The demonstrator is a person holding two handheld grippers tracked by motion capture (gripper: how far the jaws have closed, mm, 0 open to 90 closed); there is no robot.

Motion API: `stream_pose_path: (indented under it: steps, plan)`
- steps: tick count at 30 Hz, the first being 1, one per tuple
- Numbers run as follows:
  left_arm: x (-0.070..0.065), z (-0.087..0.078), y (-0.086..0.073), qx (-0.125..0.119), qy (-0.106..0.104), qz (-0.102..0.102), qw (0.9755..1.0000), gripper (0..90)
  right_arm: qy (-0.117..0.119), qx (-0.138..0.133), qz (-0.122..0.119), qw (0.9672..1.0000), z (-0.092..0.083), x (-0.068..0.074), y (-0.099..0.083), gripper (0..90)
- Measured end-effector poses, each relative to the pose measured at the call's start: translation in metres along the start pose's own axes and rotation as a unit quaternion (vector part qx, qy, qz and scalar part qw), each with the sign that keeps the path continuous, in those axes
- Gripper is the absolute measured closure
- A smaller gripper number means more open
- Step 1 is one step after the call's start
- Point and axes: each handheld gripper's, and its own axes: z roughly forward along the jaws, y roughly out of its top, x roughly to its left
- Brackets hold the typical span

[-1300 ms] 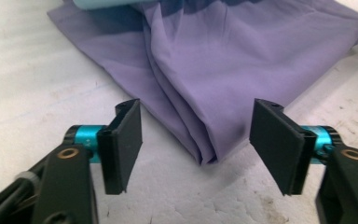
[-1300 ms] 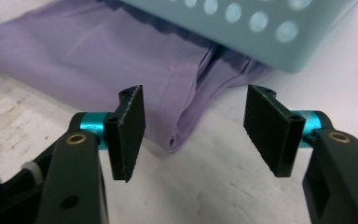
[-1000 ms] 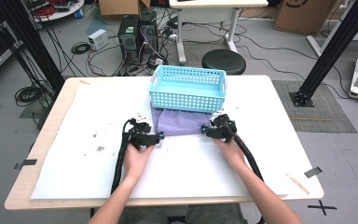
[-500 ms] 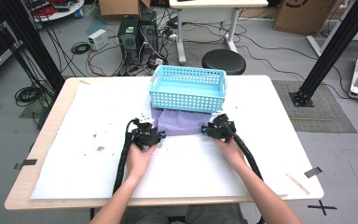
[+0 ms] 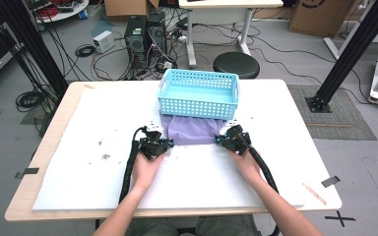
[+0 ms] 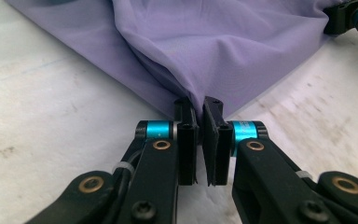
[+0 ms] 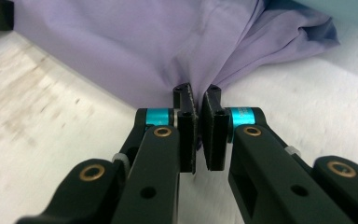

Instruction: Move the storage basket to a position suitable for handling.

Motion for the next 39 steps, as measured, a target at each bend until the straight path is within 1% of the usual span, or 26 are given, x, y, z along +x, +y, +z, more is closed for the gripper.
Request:
stream_pose_path:
  steps: [4,5,6,7,8,9,10,12,14,17,19,20,21,22,25,29,32,33,34,35,36,37,38,39]
  plan:
    - [-0.007,-0.008,-0.007,0.007,-0.008,0.015,0.9998,84.6,0.009,0.002,-0.009,0.9999,-0.011,0.007,-0.010,86.4]
    - [-0.009,-0.010,-0.009,0.008,-0.013,0.014,0.9998,84.6,0.014,0.000,-0.012,0.9998,-0.018,0.012,-0.018,86.4]
    - [-0.011,-0.012,-0.011,0.009,-0.018,0.014,0.9997,84.6,0.013,-0.001,-0.017,0.9998,-0.022,0.015,-0.022,86.4]
    - [-0.013,-0.013,-0.013,0.008,-0.024,0.013,0.9996,84.6,0.013,-0.001,-0.017,0.9998,-0.022,0.015,-0.022,86.4]
    - [-0.015,-0.015,-0.015,0.008,-0.029,0.012,0.9995,84.6,0.011,-0.004,-0.021,0.9997,-0.026,0.017,-0.026,86.4]
    - [-0.017,-0.016,-0.017,0.008,-0.034,0.012,0.9993,84.6,0.011,-0.004,-0.021,0.9997,-0.029,0.020,-0.030,86.4]
    - [-0.019,-0.018,-0.019,0.008,-0.038,0.011,0.9992,84.6,0.015,-0.010,-0.019,0.9997,-0.036,0.022,-0.038,86.3]
    - [-0.024,-0.022,-0.024,0.009,-0.045,0.014,0.9988,84.6,0.015,-0.013,-0.019,0.9996,-0.039,0.024,-0.042,86.4]
    - [-0.030,-0.025,-0.028,0.009,-0.049,0.019,0.9986,84.5,0.015,-0.020,-0.018,0.9995,-0.047,0.027,-0.050,86.4]
    - [-0.038,-0.030,-0.033,0.010,-0.055,0.024,0.9981,84.5,0.013,-0.019,-0.018,0.9996,-0.052,0.031,-0.055,86.3]
    - [-0.042,-0.033,-0.037,0.011,-0.057,0.028,0.9979,84.4,0.017,-0.017,-0.019,0.9995,-0.058,0.034,-0.062,86.3]
    - [-0.044,-0.035,-0.039,0.012,-0.059,0.030,0.9977,84.4,0.017,-0.017,-0.019,0.9995,-0.058,0.034,-0.062,86.3]
    - [-0.046,-0.037,-0.040,0.013,-0.060,0.033,0.9976,84.4,0.020,-0.015,-0.022,0.9995,-0.063,0.038,-0.066,86.3]
    - [-0.048,-0.038,-0.042,0.013,-0.063,0.032,0.9974,84.4,0.020,-0.015,-0.022,0.9995,-0.063,0.038,-0.066,86.3]
    - [-0.055,-0.044,-0.047,0.017,-0.071,0.040,0.9965,84.4,0.014,-0.017,-0.032,0.9993,-0.069,0.043,-0.073,86.2]
    - [-0.065,-0.051,-0.055,0.022,-0.079,0.049,0.9954,84.2,0.018,-0.019,-0.030,0.9992,-0.079,0.046,-0.080,86.1]
    - [-0.070,-0.056,-0.059,0.022,-0.078,0.057,0.9951,82.9,0.021,-0.018,-0.028,0.9992,-0.084,0.049,-0.086,85.4]
    - [-0.071,-0.057,-0.060,0.019,-0.076,0.057,0.9953,70.5,0.014,-0.020,-0.035,0.9991,-0.087,0.051,-0.088,77.9]
    - [-0.071,-0.058,-0.061,0.015,-0.072,0.053,0.9959,70.5,0.014,-0.020,-0.035,0.9991,-0.087,0.051,-0.088,77.9]
    - [-0.071,-0.059,-0.061,0.012,-0.061,0.047,0.9970,58.4,0.008,-0.025,-0.034,0.9991,-0.089,0.051,-0.088,67.1]
    - [-0.070,-0.061,-0.062,0.008,-0.053,0.042,0.9977,48.7,-0.002,-0.031,-0.031,0.9990,-0.092,0.051,-0.089,58.3]
    - [-0.069,-0.063,-0.062,0.001,-0.052,0.036,0.9980,44.3,-0.009,-0.038,-0.028,0.9988,-0.095,0.050,-0.089,54.3]
    - [-0.068,-0.063,-0.062,-0.004,-0.052,0.028,0.9982,41.7,-0.010,-0.042,-0.027,0.9987,-0.097,0.049,-0.088,50.0]
    - [-0.067,-0.063,-0.061,-0.005,-0.052,0.019,0.9984,36.7,-0.018,-0.041,-0.020,0.9988,-0.097,0.047,-0.087,42.4]
